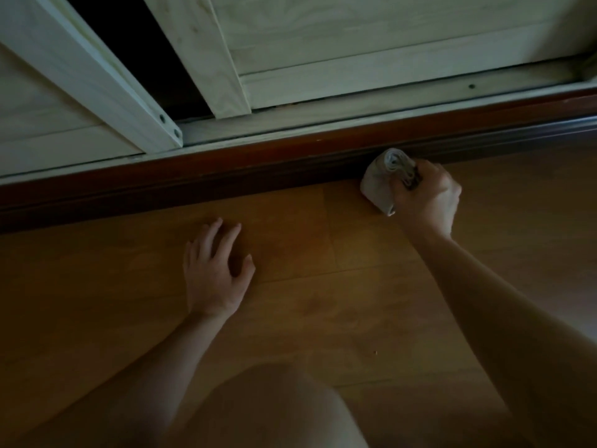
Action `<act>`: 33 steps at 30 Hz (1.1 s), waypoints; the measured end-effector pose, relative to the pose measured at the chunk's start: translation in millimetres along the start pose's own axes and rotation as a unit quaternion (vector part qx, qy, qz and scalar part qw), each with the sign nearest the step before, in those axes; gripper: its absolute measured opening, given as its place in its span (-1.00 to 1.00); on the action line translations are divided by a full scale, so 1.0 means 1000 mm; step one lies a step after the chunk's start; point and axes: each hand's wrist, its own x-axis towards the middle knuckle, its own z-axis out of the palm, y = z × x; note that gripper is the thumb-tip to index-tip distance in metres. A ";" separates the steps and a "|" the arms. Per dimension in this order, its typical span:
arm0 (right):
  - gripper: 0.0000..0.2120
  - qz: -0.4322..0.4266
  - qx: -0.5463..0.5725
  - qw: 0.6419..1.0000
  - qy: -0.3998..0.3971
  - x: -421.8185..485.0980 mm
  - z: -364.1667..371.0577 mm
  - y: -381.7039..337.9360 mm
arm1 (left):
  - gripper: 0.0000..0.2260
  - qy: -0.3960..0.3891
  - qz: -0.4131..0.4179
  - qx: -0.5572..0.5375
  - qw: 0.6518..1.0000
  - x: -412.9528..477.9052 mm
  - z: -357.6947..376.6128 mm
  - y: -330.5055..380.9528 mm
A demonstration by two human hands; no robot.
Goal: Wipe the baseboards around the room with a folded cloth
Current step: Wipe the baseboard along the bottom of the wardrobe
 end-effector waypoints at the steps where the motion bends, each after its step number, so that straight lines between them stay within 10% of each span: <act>1: -0.77 0.011 0.003 1.000 0.006 0.001 -0.002 0.003 | -0.46 -0.004 0.006 0.000 1.000 0.000 0.004 0.009; 8: -0.78 0.173 0.022 0.980 0.096 0.014 -0.021 0.028 | -0.47 -0.005 -0.013 0.067 0.998 -0.003 0.016 0.022; 33: -0.84 0.079 0.038 0.994 0.063 -0.021 0.024 -0.024 | -0.45 -0.013 -0.009 0.056 0.998 -0.001 0.016 0.020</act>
